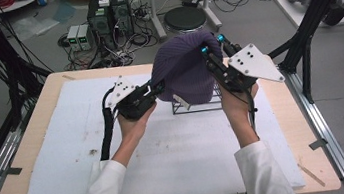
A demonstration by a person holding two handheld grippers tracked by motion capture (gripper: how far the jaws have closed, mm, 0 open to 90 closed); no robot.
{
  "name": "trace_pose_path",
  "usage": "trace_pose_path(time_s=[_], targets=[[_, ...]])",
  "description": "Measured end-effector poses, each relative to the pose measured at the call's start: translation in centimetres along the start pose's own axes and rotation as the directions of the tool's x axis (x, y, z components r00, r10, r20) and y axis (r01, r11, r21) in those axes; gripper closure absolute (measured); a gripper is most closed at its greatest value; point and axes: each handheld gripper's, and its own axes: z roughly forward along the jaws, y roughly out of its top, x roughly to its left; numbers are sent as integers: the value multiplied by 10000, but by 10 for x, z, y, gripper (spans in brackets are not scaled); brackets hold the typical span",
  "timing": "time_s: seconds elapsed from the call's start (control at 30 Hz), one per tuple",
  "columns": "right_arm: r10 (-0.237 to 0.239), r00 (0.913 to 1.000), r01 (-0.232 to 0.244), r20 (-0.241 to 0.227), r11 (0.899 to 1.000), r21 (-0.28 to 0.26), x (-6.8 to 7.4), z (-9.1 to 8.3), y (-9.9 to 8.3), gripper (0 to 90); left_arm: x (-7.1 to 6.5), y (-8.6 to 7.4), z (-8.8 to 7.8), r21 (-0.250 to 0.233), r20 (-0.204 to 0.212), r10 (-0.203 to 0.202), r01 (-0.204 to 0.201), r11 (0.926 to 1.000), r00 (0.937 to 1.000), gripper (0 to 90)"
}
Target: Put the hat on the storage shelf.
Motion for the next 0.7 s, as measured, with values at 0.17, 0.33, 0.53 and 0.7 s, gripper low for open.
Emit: trace_pose_path(time_s=[0.17,0.33,0.53,0.7], targets=[[-128,9996,128,269,9999,2,-12,0,5,752,-4,8,11,-59,85,75,-74,10000,9999,818],[-188,9990,189,408,9998,-11,-22,0,9,751,-7,13,23,-65,107,250,-249,9997,9996,819],[-238,9985,234,501,9997,78,-37,6,9,747,-7,20,36,-91,92,318,-317,9995,9995,818],[-252,9969,243,746,9996,132,-46,10,8,746,-5,25,44,-243,139,103,-99,9997,9999,817]])
